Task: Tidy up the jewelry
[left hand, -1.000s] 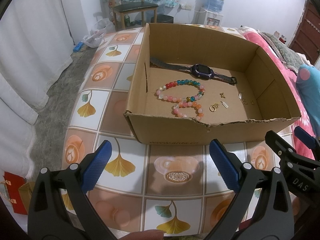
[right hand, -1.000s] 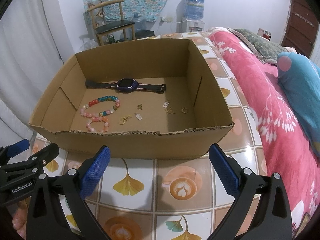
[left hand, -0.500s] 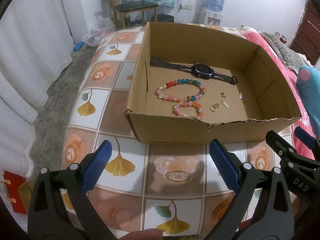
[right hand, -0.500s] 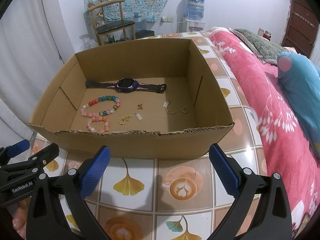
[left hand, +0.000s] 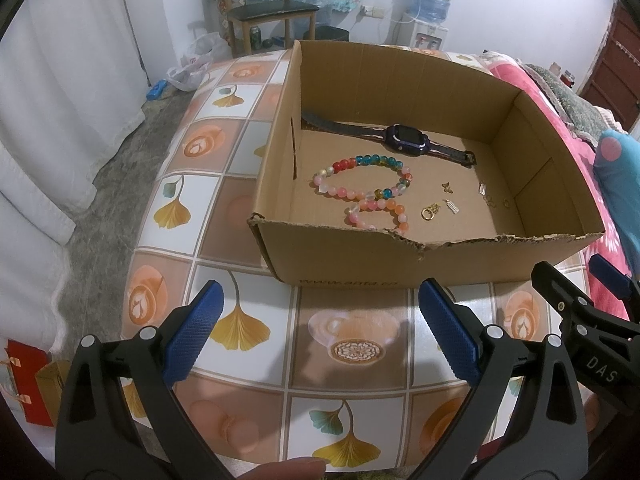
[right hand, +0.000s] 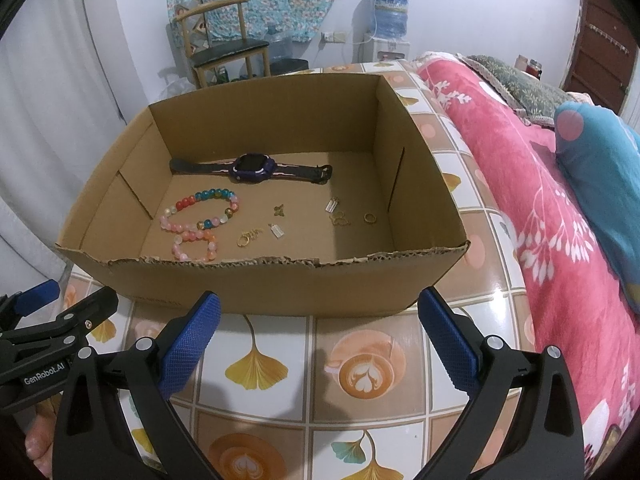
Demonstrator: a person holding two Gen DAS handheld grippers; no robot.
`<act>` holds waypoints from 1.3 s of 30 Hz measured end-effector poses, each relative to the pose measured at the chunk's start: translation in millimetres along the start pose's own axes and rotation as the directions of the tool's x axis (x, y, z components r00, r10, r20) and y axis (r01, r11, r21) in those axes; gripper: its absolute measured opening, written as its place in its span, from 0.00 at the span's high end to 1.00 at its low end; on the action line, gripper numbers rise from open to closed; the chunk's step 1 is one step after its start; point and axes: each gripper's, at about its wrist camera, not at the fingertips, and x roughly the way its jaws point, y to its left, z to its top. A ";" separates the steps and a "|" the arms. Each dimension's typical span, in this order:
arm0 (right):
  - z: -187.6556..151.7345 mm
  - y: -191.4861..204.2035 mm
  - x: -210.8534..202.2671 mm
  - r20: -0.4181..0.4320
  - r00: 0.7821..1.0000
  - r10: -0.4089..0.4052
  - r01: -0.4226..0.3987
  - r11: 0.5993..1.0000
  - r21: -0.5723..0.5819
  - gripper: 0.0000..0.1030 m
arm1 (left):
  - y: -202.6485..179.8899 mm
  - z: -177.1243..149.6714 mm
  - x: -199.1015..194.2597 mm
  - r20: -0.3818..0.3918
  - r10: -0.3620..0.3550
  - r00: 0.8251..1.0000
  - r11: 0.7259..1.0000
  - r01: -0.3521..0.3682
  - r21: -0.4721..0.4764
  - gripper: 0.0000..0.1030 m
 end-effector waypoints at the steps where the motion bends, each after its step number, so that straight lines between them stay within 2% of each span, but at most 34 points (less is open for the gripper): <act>1: -0.9 0.2 0.5 -0.001 1.000 0.000 0.000 1.000 0.000 0.07 | -2.0 -0.3 0.2 -0.001 0.001 1.000 1.000 -0.001 -0.001 0.08; 39: -4.9 -0.7 1.1 -0.004 1.000 0.000 0.000 1.000 0.004 0.07 | 0.5 -1.8 1.7 -0.001 -0.002 1.000 1.000 0.002 -0.003 0.08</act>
